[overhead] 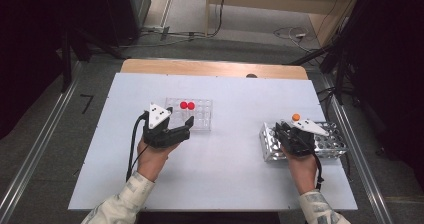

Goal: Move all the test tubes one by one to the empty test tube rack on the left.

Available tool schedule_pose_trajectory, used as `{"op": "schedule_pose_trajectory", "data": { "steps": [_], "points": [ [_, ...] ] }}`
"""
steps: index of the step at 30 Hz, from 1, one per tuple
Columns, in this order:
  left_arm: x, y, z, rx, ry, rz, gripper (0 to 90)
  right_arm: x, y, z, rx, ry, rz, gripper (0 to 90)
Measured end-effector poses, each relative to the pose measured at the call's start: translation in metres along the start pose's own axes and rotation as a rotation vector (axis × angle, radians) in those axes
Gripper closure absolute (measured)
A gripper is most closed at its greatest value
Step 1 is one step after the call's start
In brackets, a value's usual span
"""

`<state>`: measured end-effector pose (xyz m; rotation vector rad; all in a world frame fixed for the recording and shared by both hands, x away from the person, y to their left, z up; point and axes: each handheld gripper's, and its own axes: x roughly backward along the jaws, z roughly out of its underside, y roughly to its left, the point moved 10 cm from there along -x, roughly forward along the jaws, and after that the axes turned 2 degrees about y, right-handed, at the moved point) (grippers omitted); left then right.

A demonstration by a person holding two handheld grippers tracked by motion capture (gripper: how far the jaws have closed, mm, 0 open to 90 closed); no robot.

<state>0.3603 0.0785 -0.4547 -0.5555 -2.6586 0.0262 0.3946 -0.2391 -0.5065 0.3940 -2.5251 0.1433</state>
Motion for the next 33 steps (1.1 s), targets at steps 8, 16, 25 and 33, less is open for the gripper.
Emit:
{"op": "schedule_pose_trajectory", "data": {
  "steps": [8,16,25,33],
  "points": [
    [0.000,-0.001,0.000,0.000,-0.002,0.002,24.6,0.007,0.001,-0.007,0.011,-0.040,0.009,73.6],
    [0.002,-0.002,-0.002,-0.003,-0.008,0.007,24.8,0.023,0.001,-0.022,0.018,-0.100,0.017,73.8],
    [0.009,-0.007,-0.008,0.000,-0.031,0.022,25.4,0.056,0.004,-0.046,0.011,-0.186,-0.012,73.9],
    [0.013,-0.020,-0.010,-0.019,-0.032,0.055,25.5,0.071,0.039,-0.047,0.076,-0.185,-0.113,73.8]
  ]
}}
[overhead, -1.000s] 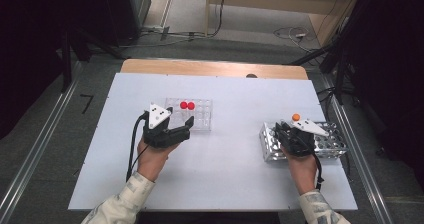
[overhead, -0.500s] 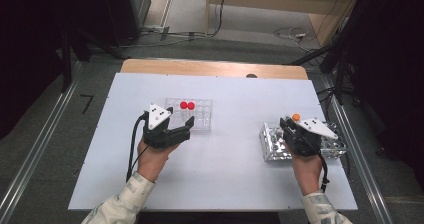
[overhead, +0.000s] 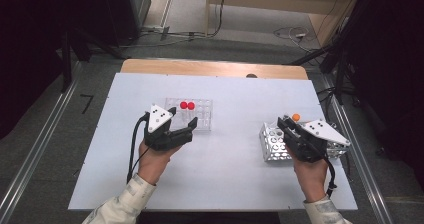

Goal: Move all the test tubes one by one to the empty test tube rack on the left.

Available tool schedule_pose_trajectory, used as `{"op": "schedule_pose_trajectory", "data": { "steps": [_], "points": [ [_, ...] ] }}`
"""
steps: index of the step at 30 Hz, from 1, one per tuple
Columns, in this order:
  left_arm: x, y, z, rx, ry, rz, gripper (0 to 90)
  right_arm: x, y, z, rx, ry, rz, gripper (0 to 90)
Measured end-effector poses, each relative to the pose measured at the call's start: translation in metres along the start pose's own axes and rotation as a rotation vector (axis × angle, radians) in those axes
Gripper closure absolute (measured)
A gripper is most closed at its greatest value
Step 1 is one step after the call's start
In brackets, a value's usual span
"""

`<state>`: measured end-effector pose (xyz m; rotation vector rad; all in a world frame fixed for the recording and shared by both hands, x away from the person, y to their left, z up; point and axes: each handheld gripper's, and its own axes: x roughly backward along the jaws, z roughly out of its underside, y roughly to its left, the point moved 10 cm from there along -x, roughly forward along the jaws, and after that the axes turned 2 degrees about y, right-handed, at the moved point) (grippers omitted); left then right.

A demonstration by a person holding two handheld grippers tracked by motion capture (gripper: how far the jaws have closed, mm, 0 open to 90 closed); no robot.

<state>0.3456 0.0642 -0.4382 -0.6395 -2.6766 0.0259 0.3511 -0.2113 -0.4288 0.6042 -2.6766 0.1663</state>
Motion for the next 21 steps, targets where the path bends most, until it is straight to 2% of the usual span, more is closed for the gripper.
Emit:
{"op": "schedule_pose_trajectory", "data": {
  "steps": [6,10,17,21],
  "points": [
    [0.001,-0.011,0.000,-0.018,0.009,0.034,25.5,-0.001,0.026,0.004,0.022,0.011,-0.079,73.8],
    [0.000,-0.022,0.004,-0.037,0.030,0.066,25.6,-0.006,0.049,0.012,0.048,0.032,-0.146,73.8],
    [-0.003,-0.052,0.010,-0.081,0.054,0.139,28.1,-0.025,0.088,0.036,0.113,0.099,-0.231,73.8],
    [-0.004,-0.070,0.013,-0.103,0.061,0.182,30.0,-0.031,0.107,0.043,0.139,0.123,-0.265,73.8]
  ]
}}
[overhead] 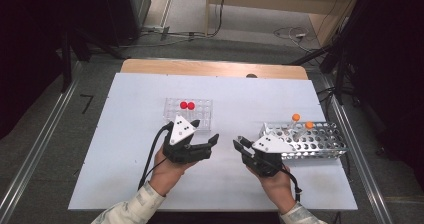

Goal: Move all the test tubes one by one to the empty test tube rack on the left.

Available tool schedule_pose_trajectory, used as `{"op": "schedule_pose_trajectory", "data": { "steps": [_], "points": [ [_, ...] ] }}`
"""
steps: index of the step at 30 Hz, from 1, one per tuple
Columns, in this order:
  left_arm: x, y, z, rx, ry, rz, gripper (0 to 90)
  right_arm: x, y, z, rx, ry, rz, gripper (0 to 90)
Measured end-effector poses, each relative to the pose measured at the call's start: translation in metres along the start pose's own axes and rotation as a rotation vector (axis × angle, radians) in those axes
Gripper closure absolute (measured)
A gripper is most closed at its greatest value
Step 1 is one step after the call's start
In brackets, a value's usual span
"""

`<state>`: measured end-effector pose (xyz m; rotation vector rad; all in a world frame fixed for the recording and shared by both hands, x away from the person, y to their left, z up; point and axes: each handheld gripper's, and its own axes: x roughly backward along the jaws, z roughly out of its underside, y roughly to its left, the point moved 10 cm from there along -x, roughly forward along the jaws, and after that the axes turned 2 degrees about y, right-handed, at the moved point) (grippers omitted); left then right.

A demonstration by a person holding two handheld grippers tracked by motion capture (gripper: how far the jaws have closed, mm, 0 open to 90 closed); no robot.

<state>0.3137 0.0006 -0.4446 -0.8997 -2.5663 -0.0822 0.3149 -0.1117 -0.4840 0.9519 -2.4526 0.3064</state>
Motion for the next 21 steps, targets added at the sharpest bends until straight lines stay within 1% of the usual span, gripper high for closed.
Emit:
{"op": "schedule_pose_trajectory", "data": {
  "steps": [5,13,15,18,21],
  "points": [
    [-0.007,-0.017,0.005,-0.027,0.022,0.054,36.0,-0.007,0.013,0.001,0.012,0.007,-0.025,73.8],
    [-0.013,-0.030,0.008,-0.043,0.033,0.106,52.7,-0.012,0.023,0.002,0.022,0.013,-0.050,73.8],
    [-0.014,-0.031,0.009,-0.048,0.038,0.109,54.3,-0.012,0.025,0.002,0.023,0.014,-0.054,73.8],
    [-0.015,-0.032,0.010,-0.060,0.041,0.104,59.3,-0.013,0.028,0.002,0.028,0.013,-0.058,73.8],
    [-0.016,-0.033,0.010,-0.061,0.042,0.107,64.5,-0.012,0.029,0.001,0.030,0.010,-0.060,73.8]
  ]
}}
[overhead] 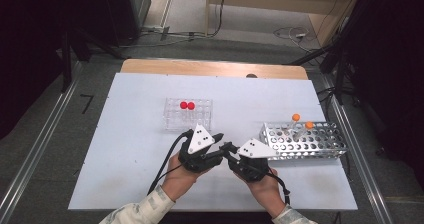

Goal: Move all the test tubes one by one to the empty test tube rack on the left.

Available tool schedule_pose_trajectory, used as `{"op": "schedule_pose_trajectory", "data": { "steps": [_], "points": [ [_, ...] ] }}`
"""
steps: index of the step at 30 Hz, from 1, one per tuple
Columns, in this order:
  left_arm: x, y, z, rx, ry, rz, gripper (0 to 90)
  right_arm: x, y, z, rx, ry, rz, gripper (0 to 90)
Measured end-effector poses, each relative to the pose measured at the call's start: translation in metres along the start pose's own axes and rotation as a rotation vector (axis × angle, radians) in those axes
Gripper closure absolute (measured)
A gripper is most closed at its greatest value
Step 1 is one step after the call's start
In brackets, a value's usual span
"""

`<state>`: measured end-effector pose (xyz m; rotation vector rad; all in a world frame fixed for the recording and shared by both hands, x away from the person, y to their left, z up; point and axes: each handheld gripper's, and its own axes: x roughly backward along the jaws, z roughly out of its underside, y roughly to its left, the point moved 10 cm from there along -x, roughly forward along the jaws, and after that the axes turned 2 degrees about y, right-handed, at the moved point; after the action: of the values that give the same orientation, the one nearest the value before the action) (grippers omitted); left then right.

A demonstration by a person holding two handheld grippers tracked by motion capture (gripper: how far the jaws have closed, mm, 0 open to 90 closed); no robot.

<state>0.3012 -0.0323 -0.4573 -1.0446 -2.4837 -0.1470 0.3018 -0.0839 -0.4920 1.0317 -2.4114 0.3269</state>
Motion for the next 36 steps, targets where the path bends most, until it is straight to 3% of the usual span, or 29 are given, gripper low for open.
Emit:
{"op": "schedule_pose_trajectory", "data": {
  "steps": [8,22,29,36],
  "points": [
    [-0.003,-0.001,0.003,-0.008,0.022,-0.006,73.4,0.000,0.000,-0.001,0.005,-0.003,0.001,73.8],
    [-0.002,0.003,0.003,-0.011,0.022,-0.032,76.7,0.000,0.000,0.000,0.006,-0.001,0.001,70.5],
    [0.004,0.025,-0.005,0.031,-0.006,-0.093,76.8,0.004,-0.002,0.000,-0.004,0.000,-0.008,44.2],
    [0.017,0.058,-0.022,0.068,-0.023,-0.184,76.8,0.011,-0.014,0.002,-0.027,-0.002,0.012,40.3]
  ]
}}
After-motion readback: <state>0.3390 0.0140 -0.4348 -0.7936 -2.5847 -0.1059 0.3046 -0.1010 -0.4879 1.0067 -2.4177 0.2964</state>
